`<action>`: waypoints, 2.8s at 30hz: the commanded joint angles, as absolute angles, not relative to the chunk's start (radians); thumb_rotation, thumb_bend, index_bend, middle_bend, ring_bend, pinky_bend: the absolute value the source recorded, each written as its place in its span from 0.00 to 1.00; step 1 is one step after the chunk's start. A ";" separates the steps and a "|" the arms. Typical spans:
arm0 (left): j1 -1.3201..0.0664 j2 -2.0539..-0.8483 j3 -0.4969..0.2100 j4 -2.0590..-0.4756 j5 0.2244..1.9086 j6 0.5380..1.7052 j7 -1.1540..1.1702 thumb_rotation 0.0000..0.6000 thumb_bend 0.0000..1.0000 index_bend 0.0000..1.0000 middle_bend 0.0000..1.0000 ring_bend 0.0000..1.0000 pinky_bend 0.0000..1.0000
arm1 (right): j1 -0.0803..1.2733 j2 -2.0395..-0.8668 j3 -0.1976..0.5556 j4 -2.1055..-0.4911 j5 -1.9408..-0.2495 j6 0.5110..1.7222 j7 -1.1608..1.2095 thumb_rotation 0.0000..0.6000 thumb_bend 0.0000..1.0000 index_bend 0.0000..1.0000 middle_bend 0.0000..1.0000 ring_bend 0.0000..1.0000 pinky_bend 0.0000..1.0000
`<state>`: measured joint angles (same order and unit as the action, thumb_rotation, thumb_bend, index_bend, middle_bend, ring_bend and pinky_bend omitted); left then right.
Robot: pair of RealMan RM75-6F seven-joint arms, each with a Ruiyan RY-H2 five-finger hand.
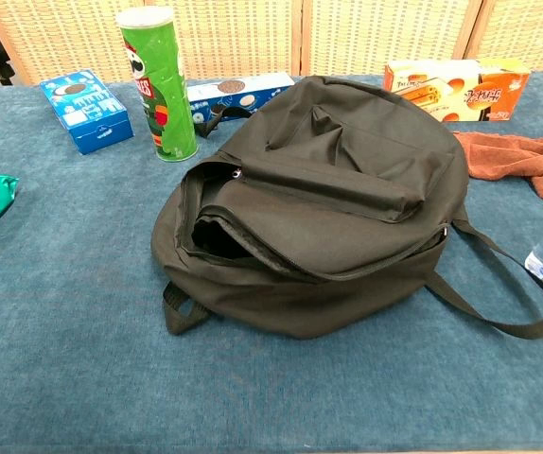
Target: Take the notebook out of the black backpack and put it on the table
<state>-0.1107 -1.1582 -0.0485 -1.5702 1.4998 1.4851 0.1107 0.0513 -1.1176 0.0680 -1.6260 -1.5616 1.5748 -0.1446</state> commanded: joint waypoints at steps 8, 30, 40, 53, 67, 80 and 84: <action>-0.109 -1.137 -0.066 -1.576 1.479 1.491 0.071 1.00 0.09 0.00 0.00 0.00 0.00 | 0.049 -1.120 0.040 -1.675 -1.630 1.587 -0.172 1.00 0.00 0.04 0.00 0.00 0.00; -0.131 -1.156 -0.081 -1.554 1.417 1.436 0.099 1.00 0.09 0.00 0.00 0.00 0.00 | 0.394 -1.071 0.141 -1.990 -1.623 1.127 -0.297 1.00 0.00 0.04 0.00 0.00 0.00; -0.139 -1.161 -0.090 -1.537 1.386 1.412 0.094 1.00 0.09 0.00 0.00 0.00 0.00 | 0.625 -1.214 0.252 -2.020 -1.282 0.876 -0.396 1.00 0.00 0.04 0.00 0.00 0.00; -0.142 -1.163 -0.091 -1.530 1.375 1.403 0.090 1.00 0.10 0.00 0.00 0.00 0.00 | 0.814 -1.391 0.255 -2.078 -0.884 0.938 -0.601 1.00 0.00 0.04 0.00 0.00 0.00; -0.140 -1.158 -0.091 -1.530 1.376 1.408 0.077 1.00 0.09 0.00 0.00 0.00 0.00 | 0.928 -1.577 0.218 -2.051 -0.726 1.070 -0.658 1.00 0.00 0.04 0.00 0.00 0.00; -0.139 -1.149 -0.093 -1.528 1.375 1.409 0.055 1.00 0.10 0.00 0.00 0.00 0.00 | 0.963 -1.686 0.205 -1.939 -0.719 1.151 -0.699 1.00 0.00 0.04 0.00 0.00 0.01; -0.138 -1.147 -0.096 -1.527 1.370 1.408 0.049 1.00 0.09 0.00 0.00 0.00 0.00 | 0.954 -1.707 0.202 -1.907 -0.764 1.217 -0.716 1.00 0.00 0.06 0.05 0.03 0.17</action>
<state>-0.1384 -1.1475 -0.0960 -1.5271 1.3696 1.4084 0.0490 0.9596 -1.6952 0.2049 -1.9212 -0.7400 1.1884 -0.7097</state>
